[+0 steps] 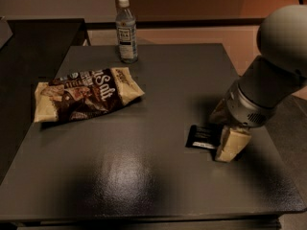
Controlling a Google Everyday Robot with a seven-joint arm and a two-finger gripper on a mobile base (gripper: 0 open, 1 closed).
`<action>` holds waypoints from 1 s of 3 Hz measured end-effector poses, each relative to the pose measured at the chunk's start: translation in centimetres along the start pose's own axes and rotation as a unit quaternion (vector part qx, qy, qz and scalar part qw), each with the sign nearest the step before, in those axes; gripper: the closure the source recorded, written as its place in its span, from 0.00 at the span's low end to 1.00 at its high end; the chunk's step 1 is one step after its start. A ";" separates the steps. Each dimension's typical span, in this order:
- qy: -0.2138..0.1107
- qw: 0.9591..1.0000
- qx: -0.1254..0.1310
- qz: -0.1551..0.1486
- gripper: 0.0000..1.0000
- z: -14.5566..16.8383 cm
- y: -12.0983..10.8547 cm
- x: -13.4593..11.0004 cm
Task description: Pick rxbar chocolate
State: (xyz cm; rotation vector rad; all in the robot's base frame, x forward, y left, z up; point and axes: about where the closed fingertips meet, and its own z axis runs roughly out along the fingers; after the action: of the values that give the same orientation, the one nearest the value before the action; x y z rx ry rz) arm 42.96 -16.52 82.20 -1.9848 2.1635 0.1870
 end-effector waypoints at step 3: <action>-0.018 1.000 0.004 -0.019 1.00 -3.4 0.1 -2.5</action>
Offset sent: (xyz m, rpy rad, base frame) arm -0.0060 0.0301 0.0515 0.0754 -0.0218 0.0616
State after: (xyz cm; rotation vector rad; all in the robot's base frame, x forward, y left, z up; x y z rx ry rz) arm 42.83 -14.88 86.04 -2.0015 2.0994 0.2055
